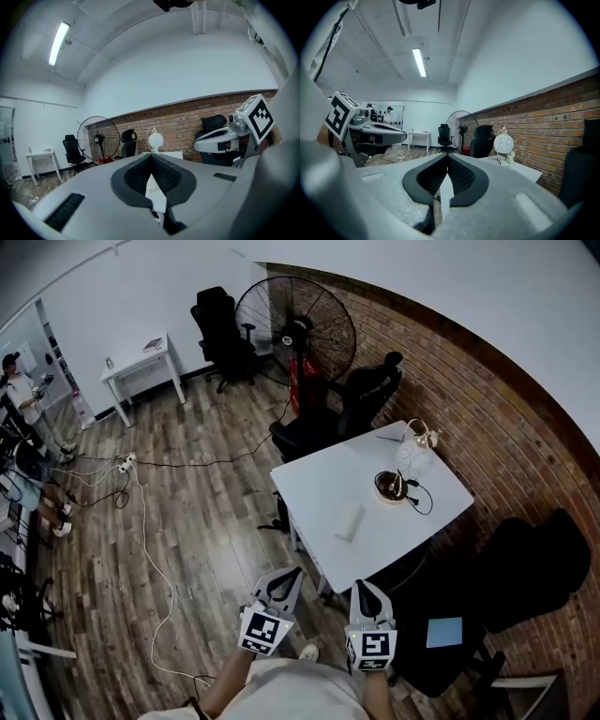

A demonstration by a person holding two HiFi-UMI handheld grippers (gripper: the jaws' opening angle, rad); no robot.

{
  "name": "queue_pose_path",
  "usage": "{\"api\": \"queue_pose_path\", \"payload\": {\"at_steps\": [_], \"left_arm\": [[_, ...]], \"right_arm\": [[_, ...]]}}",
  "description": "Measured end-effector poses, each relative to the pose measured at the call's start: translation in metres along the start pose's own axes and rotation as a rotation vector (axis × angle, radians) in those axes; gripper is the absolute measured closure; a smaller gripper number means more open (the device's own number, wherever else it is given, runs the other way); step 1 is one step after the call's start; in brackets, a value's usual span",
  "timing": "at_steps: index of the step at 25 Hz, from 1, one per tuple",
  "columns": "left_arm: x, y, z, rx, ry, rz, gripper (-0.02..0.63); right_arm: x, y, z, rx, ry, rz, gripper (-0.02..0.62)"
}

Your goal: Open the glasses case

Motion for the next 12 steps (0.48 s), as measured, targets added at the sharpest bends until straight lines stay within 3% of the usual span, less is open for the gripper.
{"api": "queue_pose_path", "payload": {"at_steps": [12], "left_arm": [[0.045,-0.011,-0.008,-0.014,-0.019,-0.042,0.604]], "right_arm": [[0.042,0.037,-0.004,0.003,-0.015,-0.041,0.589]]}}
Point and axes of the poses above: the fingertips, and each gripper's own axes: x forward along the fingers, y to its right, z out of its underside, the point moved 5 cm from there along -x, backward along the fingers, and after that the axes turned 5 degrees about -y, right-handed, at the moved point
